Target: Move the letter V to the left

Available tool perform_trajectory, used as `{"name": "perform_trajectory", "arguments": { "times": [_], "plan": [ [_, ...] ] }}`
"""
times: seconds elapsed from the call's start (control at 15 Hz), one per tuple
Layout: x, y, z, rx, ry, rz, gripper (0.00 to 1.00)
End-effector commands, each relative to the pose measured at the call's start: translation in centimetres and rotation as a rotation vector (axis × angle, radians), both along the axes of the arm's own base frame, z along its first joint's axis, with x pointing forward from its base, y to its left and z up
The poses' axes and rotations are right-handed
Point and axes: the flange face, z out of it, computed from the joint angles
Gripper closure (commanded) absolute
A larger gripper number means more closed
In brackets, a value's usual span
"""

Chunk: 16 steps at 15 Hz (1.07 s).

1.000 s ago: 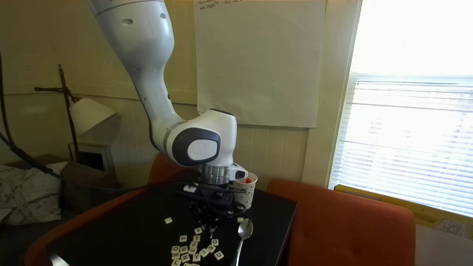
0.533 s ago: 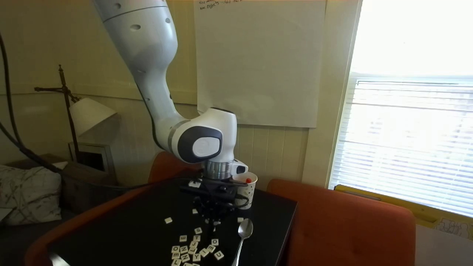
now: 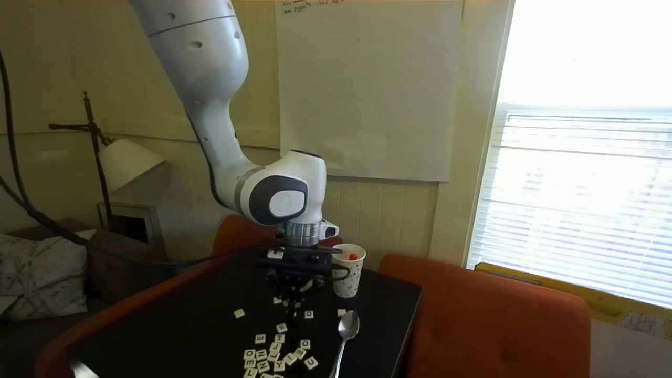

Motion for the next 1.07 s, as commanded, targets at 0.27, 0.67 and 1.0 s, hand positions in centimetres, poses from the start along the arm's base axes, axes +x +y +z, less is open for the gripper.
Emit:
{"name": "perform_trajectory", "arguments": {
  "times": [0.27,0.67,1.0],
  "plan": [
    [-1.4,1.5,0.0,0.086,0.072,0.208,0.98],
    [-2.8,1.9,-0.3,0.181,0.103,0.270,0.98],
    [-3.1,2.1,-0.6,0.212,0.135,0.046,0.98]
  ]
}}
